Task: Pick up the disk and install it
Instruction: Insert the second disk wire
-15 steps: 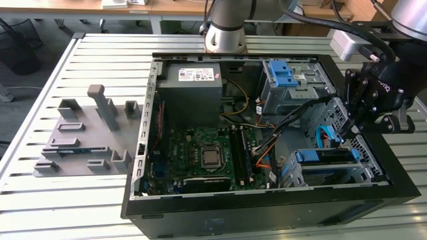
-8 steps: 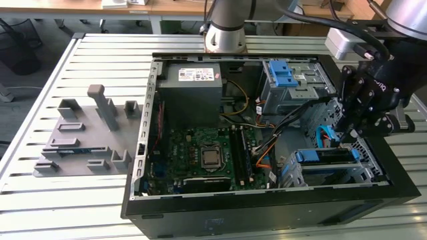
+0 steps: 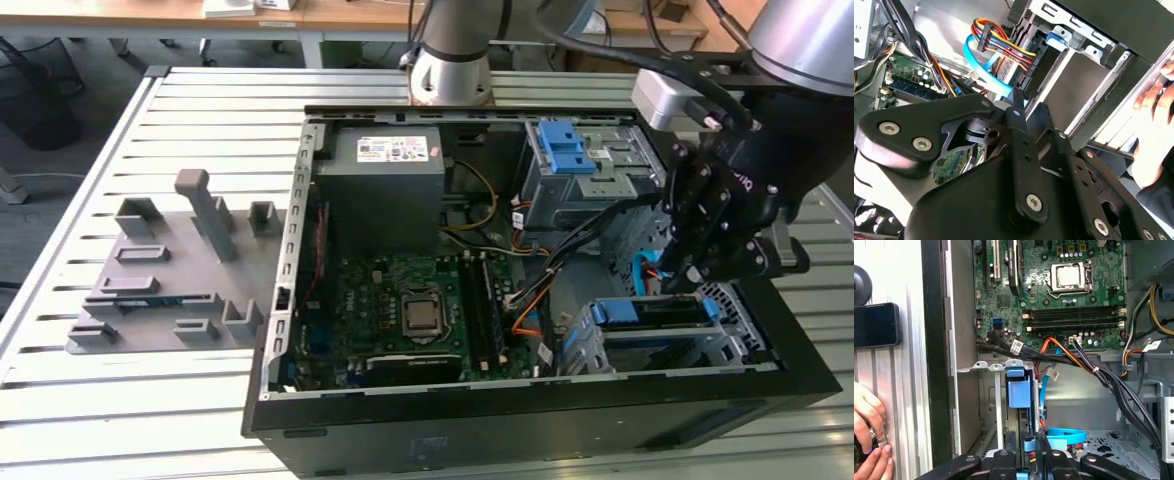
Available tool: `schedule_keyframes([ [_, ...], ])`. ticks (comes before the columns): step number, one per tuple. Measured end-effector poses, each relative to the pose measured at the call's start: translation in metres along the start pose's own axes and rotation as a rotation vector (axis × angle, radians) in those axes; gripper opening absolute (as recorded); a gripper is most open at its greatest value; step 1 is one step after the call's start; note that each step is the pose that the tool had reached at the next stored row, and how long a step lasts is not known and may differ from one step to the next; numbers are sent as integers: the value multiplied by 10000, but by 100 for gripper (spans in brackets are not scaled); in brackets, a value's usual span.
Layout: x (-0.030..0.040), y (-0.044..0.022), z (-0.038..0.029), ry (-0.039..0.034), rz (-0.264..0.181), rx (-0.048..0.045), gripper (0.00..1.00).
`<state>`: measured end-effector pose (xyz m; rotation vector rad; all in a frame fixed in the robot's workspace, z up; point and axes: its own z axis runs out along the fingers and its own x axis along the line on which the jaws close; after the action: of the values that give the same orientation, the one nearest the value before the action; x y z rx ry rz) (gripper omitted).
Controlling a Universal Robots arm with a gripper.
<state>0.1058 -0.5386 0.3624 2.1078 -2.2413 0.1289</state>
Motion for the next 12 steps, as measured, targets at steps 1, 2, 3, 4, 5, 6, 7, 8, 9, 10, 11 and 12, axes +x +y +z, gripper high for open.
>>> schedule_keyframes([
  [1, -1, 1, 11, 9, 0, 0, 30],
  [2, -2, 2, 22, 16, 0, 1, 30],
  [3, -3, 4, 31, 23, 1, 1, 30],
  [4, -4, 5, 41, 29, 0, 2, 30],
  [5, -5, 5, 51, 35, 0, 2, 30],
  [6, -6, 6, 62, 38, 0, 2, 30],
  [7, -7, 7, 75, 38, 0, 2, 30],
  [8, -9, 7, 87, 39, 0, 2, 30],
  [9, -10, 8, 100, 39, 0, 2, 29],
  [10, -11, 8, 114, 38, 0, 2, 29],
  [11, -13, 8, 127, 33, 0, 2, 22],
  [12, -13, 8, 137, 1, 1, 1, 22],
])
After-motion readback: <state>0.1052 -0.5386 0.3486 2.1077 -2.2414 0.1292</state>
